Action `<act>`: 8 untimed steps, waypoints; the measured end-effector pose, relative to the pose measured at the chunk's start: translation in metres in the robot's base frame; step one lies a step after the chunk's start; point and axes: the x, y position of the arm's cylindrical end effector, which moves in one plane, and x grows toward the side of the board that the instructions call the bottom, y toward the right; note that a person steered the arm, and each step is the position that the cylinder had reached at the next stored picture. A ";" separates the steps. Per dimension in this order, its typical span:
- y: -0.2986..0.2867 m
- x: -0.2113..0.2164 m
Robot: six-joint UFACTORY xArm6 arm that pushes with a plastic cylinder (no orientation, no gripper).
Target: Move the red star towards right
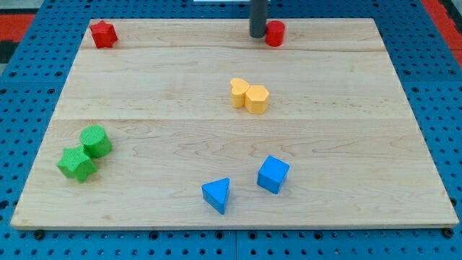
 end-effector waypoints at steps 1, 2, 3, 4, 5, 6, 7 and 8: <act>0.009 -0.001; 0.002 -0.006; 0.045 -0.005; 0.012 0.003; -0.064 0.005; -0.152 0.028; -0.246 0.051; -0.350 0.069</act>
